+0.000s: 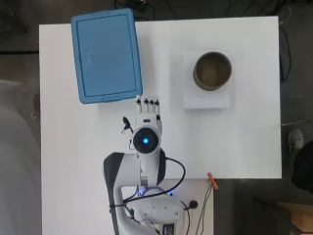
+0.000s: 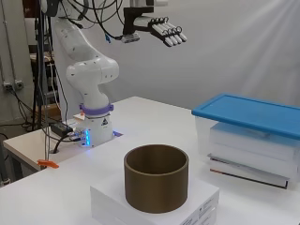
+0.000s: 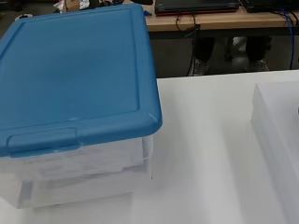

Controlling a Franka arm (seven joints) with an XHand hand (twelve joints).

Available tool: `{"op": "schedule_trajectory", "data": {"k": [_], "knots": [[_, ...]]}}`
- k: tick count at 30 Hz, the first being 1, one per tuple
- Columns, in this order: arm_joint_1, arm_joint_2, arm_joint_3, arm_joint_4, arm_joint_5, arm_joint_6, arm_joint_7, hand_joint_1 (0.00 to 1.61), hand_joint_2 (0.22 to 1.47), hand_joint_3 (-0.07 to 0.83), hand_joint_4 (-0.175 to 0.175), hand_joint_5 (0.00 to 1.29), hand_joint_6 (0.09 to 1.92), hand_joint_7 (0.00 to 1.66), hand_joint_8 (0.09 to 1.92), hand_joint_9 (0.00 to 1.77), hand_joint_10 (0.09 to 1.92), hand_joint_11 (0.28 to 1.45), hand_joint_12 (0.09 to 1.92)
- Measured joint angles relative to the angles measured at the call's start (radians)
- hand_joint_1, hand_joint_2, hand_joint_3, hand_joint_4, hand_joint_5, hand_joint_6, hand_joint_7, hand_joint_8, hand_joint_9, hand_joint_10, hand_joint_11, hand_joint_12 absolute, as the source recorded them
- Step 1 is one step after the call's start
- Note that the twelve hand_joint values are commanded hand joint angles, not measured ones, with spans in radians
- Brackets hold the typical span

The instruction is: Teleoperate dual arm-hand system to remove items from a box

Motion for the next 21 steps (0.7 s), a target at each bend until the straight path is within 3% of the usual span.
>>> {"op": "schedule_trajectory", "data": {"k": [3, 7, 11, 15, 21], "knots": [[-0.002, -0.007, 0.0, 0.005, 0.031, -0.002, 0.069, 0.12, 1.09, -0.011, 0.069, 0.32, 0.09, 0.37, 0.09, 0.39, 0.09, 0.44, 0.09], [0.0, 0.003, 0.051, 0.02, 0.01, 0.0, 0.032, 0.14, 0.9, -0.017, 0.074, 0.28, 0.09, 0.36, 0.09, 0.37, 0.09, 0.41, 0.09], [-0.013, 0.203, 0.263, 0.102, -0.214, -0.016, 0.04, 0.16, 0.84, -0.024, 0.108, 0.29, 0.09, 0.38, 0.09, 0.41, 0.09, 0.41, 0.09], [-0.014, 0.441, 0.411, 0.141, -0.443, 0.0, 0.08, 0.18, 0.82, -0.019, 0.118, 0.27, 0.09, 0.33, 0.09, 0.36, 0.09, 0.37, 0.09], [0.017, 0.458, 0.473, -0.018, -0.763, 0.188, 0.27, 0.08, 0.86, 0.006, 0.105, 0.16, 0.09, 0.23, 0.09, 0.25, 0.09, 0.35, 0.09]]}}
